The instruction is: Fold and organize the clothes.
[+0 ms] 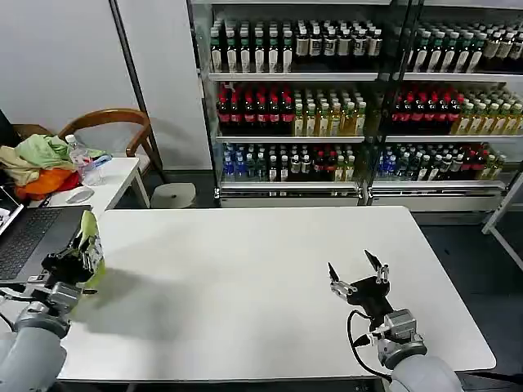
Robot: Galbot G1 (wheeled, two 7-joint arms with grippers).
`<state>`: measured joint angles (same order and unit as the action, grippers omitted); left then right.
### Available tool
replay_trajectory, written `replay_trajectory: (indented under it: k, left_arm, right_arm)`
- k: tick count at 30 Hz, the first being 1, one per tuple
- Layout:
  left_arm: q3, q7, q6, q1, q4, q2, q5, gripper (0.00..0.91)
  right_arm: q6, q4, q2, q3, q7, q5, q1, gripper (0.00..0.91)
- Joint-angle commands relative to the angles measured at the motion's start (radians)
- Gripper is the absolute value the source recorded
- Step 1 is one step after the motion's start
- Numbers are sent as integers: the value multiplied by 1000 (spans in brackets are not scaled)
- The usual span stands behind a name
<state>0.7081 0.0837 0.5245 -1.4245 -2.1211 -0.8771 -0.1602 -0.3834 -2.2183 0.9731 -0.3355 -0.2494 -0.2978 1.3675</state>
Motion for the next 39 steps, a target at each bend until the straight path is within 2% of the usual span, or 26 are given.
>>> replay_trajectory:
  k: [1,5,12,13,14,18,20,23,27,33,34,36,39]
  left_arm:
    - [-544,281,-123,10,112,-319,-383,50]
    - [-603,290,-123,105,141,-377,-278,50]
    - [-586,294,-82,208,111,-389,-29,60]
    - [-594,293,-78,208,105,-387,21,292]
    - [-603,285,-87,211,98,-389,79,907]
    - [-631,260,-114,238,68,-408,389,907]
    - [-638,228,-139,255,61,-407,448,907]
    - [-616,188,-199,262,44,-391,472,907]
    - [-565,161,-217,262,2,-355,506,907]
    - [-325,95,-274,238,7,-237,490,907]
    - [-259,54,-306,218,28,-207,485,907]
    - [-156,30,-310,184,50,-174,487,907]
    - [-76,31,-326,122,77,-152,497,907]
  right_arm:
    - [-3,-3,4,-2,0,5,2,907]
    - [-8,-12,1,-6,0,6,2,907]
    - [-8,-14,3,-30,2,9,19,907]
    - [-8,-13,2,-31,2,9,19,907]
    - [-8,-12,1,-32,2,9,18,907]
    - [-13,-7,0,-32,4,7,-4,907]
    - [-16,0,1,-31,6,7,-15,907]
    - [-15,11,1,-32,10,6,-18,907]
    - [-14,26,10,-21,12,7,-27,907]
    - [-22,79,47,64,8,-3,-85,907]
    - [-36,91,63,92,0,-38,-106,907]
    - [-69,108,88,149,-10,-112,-136,907]
    - [-105,149,142,255,-16,-250,-200,907]
